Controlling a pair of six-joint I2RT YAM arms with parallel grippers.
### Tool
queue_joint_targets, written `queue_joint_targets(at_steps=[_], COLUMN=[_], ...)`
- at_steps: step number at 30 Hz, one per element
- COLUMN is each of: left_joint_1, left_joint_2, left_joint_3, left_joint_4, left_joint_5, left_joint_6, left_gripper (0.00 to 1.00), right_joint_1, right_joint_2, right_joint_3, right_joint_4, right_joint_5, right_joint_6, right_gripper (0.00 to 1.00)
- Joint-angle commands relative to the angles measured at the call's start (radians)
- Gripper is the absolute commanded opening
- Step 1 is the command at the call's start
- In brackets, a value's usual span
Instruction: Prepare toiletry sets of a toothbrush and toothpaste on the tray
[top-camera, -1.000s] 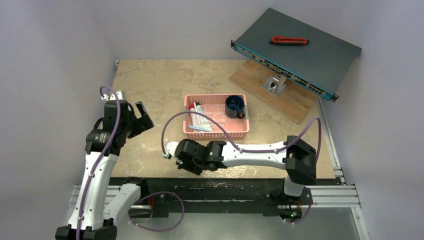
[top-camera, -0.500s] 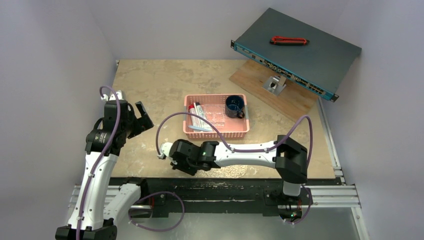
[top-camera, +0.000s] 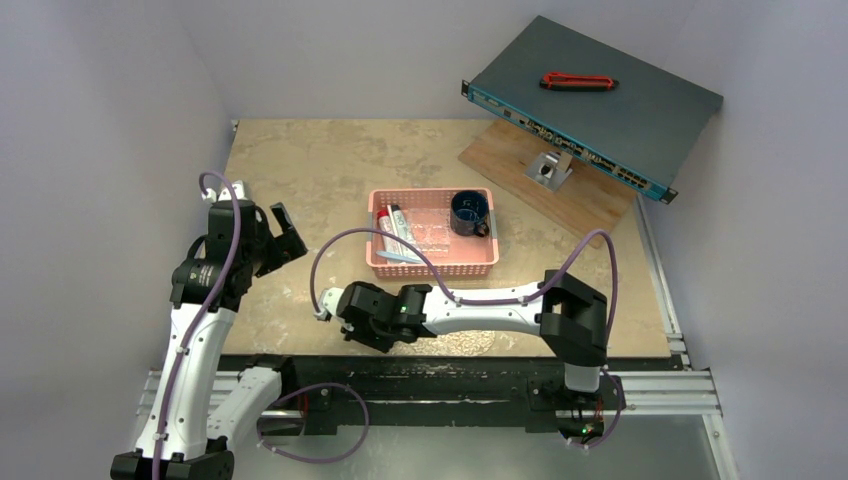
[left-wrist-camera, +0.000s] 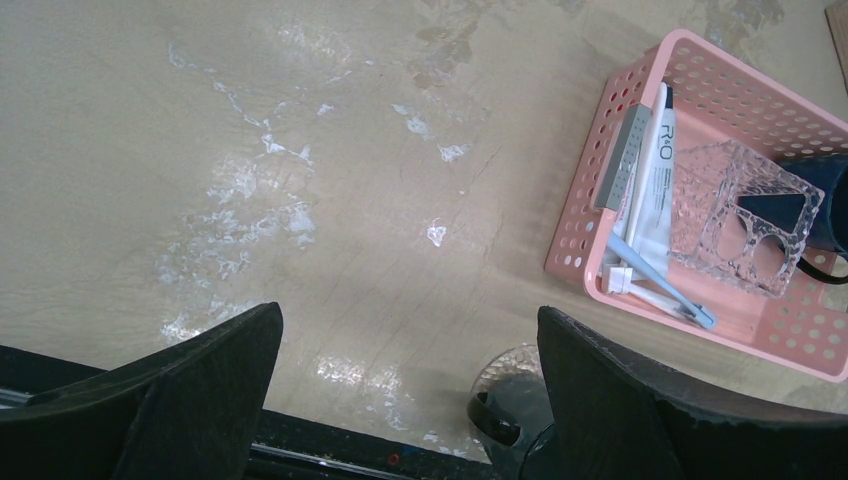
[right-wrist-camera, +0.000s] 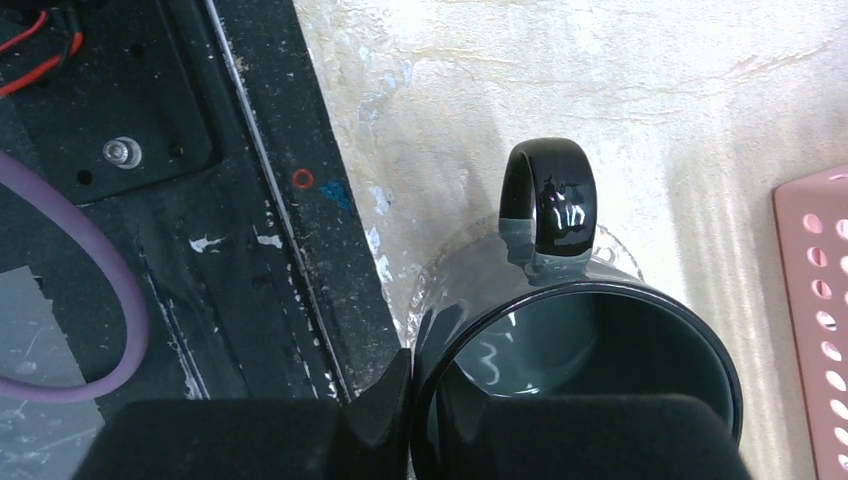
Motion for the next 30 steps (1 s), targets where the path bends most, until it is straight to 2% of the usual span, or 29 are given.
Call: queue_joint_targets(at_steps=[1, 6, 14, 20, 24, 30], left_joint_1=[-0.004, -0.004, -0.004, -0.004, -0.004, -0.004], left_joint_2=[-0.007, -0.006, -0.007, -0.007, -0.005, -0.006], left_joint_3=[0.032, 0.033, 0.034, 0.031, 0.03, 0.026], left_joint_4=[0.013, 0.012, 0.012, 0.016, 0.017, 0.023], left_joint_5=[0.0, 0.0, 0.0, 0.007, 0.013, 0.021], left_joint_6=[-0.001, 0.0, 0.001, 0.007, 0.008, 0.012], left_gripper=[0.98, 0.98, 0.98, 0.98, 0.98, 0.98], right_joint_1=[0.006, 0.006, 0.006, -0.003, -0.06, -0.218], right_joint_2=[-0.022, -0.025, -0.108, -0.231, -0.302, -0.373], right_joint_3=[0.053, 0.061, 0.056, 0.023, 0.003, -0.006], right_joint_4=[0.053, 0.05, 0.02, -0.033, -0.06, -0.082], right_joint_5=[0.037, 0.043, 0.051, 0.195, 0.255, 0.292], right_joint_6=[0.001, 0.007, 0.029, 0.04, 0.076, 0.134], right_gripper=[0.17, 0.31, 0.39, 0.41, 0.43, 0.45])
